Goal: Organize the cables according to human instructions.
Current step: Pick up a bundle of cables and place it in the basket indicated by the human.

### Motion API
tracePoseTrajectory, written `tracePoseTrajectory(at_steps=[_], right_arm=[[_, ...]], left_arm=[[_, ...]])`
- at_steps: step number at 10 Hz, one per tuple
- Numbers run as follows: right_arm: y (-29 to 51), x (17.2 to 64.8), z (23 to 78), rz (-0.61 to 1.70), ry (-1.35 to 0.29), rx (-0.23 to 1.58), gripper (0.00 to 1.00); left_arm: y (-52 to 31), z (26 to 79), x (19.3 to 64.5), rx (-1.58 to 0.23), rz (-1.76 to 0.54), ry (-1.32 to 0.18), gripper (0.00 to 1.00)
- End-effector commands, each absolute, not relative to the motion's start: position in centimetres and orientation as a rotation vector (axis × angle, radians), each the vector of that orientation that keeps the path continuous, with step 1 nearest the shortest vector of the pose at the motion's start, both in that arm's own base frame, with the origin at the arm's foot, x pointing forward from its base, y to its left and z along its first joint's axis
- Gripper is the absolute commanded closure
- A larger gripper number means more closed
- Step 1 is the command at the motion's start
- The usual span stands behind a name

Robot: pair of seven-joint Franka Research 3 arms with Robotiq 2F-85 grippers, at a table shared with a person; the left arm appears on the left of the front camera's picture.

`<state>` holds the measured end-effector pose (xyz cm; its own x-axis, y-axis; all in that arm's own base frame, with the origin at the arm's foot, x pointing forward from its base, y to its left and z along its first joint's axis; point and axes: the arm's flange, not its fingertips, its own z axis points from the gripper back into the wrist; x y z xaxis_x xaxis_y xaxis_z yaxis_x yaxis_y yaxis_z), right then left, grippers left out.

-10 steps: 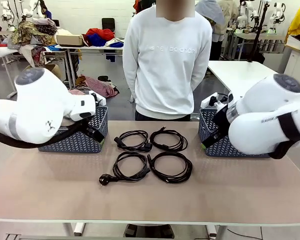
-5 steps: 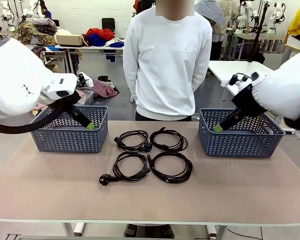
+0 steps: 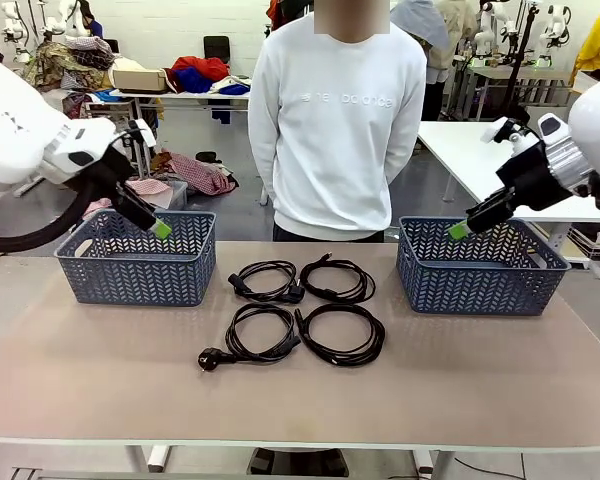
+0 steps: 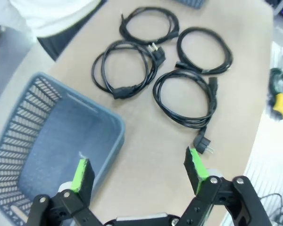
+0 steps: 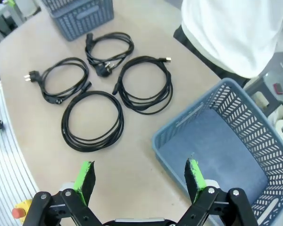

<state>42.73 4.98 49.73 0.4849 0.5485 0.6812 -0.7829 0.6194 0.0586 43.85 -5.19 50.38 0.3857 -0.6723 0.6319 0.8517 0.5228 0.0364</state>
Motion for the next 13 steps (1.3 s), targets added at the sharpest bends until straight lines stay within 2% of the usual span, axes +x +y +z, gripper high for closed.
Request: tracePoseTrajectory(at_steps=[1,13], right_arm=[[3.6,44.4,49.2,0.868,-0.701,0.453,0.0],[2.8,43.7,49.8,0.833,-0.712,0.463,0.0]], left_arm=[[-3.5,50.4,45.6,-0.392,-0.997,-0.643,0.0],[-2.1,50.9,45.8,-0.401,-0.963,-0.644,0.0]])
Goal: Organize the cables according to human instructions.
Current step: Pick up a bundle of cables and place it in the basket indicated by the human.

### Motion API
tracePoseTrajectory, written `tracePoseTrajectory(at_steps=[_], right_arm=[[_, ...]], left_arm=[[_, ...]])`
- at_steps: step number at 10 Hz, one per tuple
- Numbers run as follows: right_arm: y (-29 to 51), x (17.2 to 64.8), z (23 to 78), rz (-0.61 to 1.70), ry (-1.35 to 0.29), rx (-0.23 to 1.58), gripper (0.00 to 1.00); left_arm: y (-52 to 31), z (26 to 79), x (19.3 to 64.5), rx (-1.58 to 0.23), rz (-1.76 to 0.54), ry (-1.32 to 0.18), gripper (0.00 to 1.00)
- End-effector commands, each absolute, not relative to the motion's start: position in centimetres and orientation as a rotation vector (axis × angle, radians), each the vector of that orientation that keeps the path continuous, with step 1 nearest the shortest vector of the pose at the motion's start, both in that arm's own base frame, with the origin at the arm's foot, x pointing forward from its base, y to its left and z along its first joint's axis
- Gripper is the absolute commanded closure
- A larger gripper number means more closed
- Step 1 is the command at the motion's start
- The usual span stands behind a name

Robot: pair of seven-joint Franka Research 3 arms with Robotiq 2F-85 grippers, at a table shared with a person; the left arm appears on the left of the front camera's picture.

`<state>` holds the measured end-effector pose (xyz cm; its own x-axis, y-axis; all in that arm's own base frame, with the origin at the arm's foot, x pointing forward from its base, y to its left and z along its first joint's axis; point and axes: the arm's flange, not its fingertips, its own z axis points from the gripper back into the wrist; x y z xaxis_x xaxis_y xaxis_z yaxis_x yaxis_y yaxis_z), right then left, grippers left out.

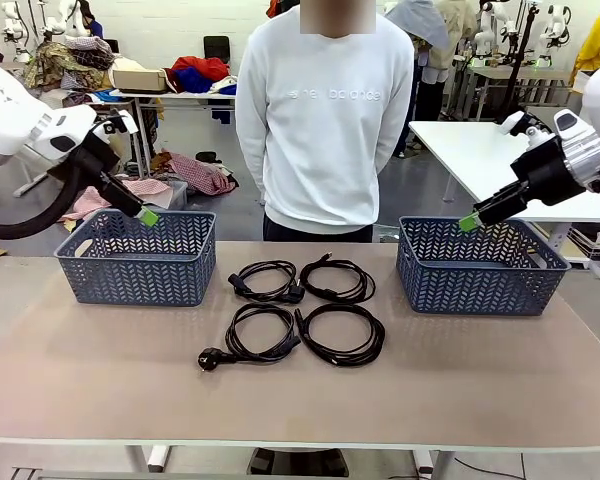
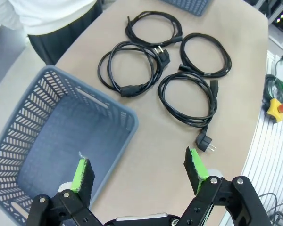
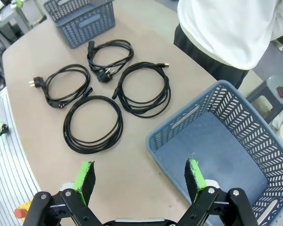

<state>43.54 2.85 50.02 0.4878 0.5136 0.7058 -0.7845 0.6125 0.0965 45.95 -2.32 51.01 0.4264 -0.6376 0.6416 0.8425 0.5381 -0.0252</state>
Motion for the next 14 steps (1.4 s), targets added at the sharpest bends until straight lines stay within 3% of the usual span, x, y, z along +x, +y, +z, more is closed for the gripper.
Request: tracePoseTrajectory(at_steps=[1,14], right_arm=[[2.81,43.73,49.81,0.833,-0.712,0.463,0.0],[2.81,43.73,49.81,0.833,-0.712,0.463,0.0]], left_arm=[[-2.14,50.88,45.83,-0.401,-0.963,-0.644,0.0],[-2.14,50.88,45.83,-0.401,-0.963,-0.644,0.0]])
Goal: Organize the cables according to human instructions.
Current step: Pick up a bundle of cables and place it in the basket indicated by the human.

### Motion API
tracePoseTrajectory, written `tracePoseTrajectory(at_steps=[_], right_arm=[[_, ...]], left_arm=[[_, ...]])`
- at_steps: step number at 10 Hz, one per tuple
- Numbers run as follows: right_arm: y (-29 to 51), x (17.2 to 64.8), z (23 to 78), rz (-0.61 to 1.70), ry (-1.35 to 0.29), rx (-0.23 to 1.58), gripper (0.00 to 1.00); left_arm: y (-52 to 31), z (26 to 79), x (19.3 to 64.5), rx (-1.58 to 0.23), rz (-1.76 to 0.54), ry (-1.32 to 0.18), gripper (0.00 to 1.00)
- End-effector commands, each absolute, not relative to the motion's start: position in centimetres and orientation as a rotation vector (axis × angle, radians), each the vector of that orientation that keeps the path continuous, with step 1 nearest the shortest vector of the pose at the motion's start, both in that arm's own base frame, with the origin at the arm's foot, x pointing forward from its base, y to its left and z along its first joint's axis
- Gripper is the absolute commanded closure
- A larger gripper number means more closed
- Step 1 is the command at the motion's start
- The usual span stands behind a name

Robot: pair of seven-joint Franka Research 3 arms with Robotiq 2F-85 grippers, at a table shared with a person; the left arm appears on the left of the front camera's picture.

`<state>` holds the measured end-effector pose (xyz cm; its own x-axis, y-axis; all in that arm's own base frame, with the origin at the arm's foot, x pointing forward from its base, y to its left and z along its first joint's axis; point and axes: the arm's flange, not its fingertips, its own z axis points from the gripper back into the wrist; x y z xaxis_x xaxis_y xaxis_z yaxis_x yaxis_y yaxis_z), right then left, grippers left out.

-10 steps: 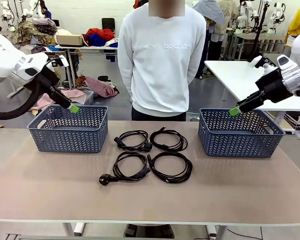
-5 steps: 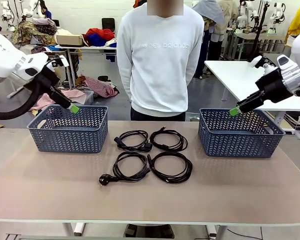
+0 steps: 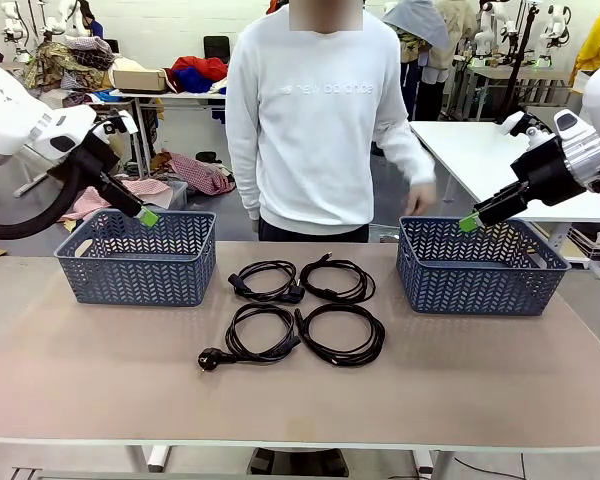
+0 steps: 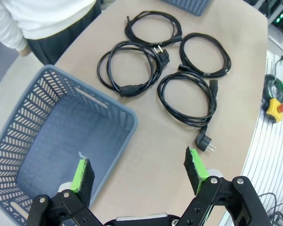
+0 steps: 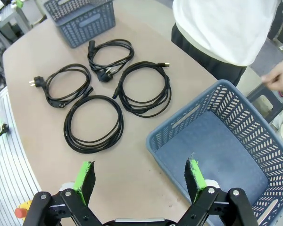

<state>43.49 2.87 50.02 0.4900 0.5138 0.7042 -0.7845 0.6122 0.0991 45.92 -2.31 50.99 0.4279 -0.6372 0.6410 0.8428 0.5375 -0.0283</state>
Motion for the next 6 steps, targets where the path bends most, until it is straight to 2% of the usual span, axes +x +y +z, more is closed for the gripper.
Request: tracePoseTrajectory(at_steps=[1,6], right_arm=[[2.81,43.73,49.81,0.833,-0.712,0.463,0.0],[2.81,43.73,49.81,0.833,-0.712,0.463,0.0]], left_arm=[[-2.14,50.88,45.83,-0.401,-0.963,-0.644,0.0],[-2.14,50.88,45.83,-0.401,-0.963,-0.644,0.0]])
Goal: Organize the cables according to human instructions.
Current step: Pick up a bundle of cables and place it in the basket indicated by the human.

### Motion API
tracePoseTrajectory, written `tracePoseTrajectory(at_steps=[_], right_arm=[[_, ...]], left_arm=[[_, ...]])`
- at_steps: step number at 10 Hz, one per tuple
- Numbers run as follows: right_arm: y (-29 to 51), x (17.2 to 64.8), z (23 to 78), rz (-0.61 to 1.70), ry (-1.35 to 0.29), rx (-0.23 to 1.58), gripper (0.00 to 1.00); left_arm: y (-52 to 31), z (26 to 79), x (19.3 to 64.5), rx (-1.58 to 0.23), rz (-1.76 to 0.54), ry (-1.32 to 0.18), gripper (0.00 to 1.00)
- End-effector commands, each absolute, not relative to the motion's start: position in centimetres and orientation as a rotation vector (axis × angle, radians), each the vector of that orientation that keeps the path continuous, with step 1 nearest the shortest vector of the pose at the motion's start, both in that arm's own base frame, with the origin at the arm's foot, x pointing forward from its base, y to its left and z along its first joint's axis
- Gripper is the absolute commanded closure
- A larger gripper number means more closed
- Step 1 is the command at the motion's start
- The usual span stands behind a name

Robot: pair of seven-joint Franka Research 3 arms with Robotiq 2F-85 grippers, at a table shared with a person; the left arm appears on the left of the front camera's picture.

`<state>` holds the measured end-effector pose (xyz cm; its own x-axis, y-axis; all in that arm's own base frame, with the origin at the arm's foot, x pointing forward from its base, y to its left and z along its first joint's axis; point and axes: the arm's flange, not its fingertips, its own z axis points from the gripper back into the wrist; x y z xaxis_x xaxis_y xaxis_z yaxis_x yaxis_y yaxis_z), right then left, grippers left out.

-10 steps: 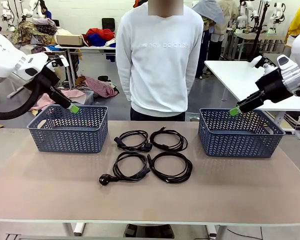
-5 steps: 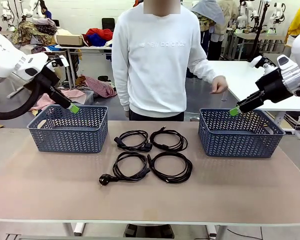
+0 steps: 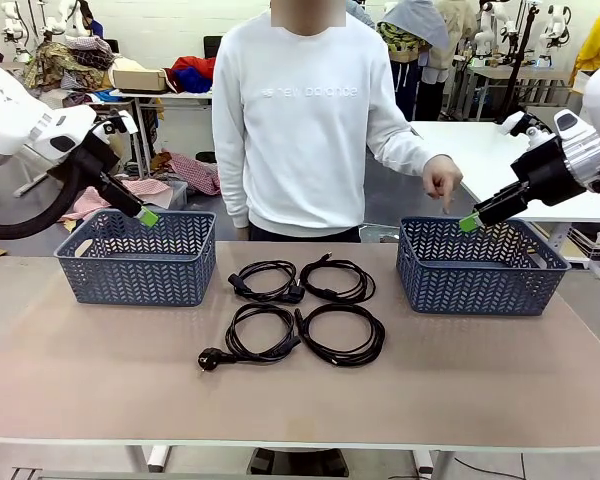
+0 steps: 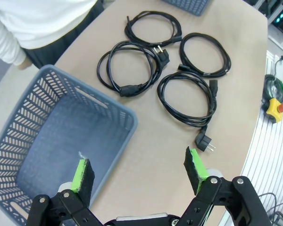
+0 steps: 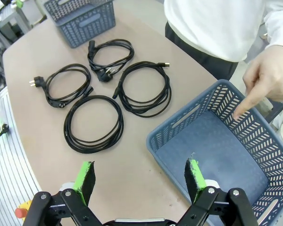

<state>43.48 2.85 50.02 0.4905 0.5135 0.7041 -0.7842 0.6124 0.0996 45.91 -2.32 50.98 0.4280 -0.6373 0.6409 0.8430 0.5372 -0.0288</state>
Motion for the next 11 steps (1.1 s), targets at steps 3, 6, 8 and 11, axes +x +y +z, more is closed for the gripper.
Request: tracePoseTrajectory(at_steps=[3,6,8,11], right_arm=[[2.81,43.73,49.81,0.833,-0.712,0.463,0.0],[2.81,43.73,49.81,0.833,-0.712,0.463,0.0],[2.81,43.73,49.81,0.833,-0.712,0.463,0.0],[3.67,43.59,50.2,0.819,-0.663,0.417,0.0]], left_arm=[[-2.14,50.88,45.83,-0.401,-0.963,-0.644,0.0],[-2.14,50.88,45.83,-0.401,-0.963,-0.644,0.0],[-2.14,50.88,45.83,-0.401,-0.963,-0.644,0.0],[-2.14,50.88,45.83,-0.401,-0.963,-0.644,0.0]])
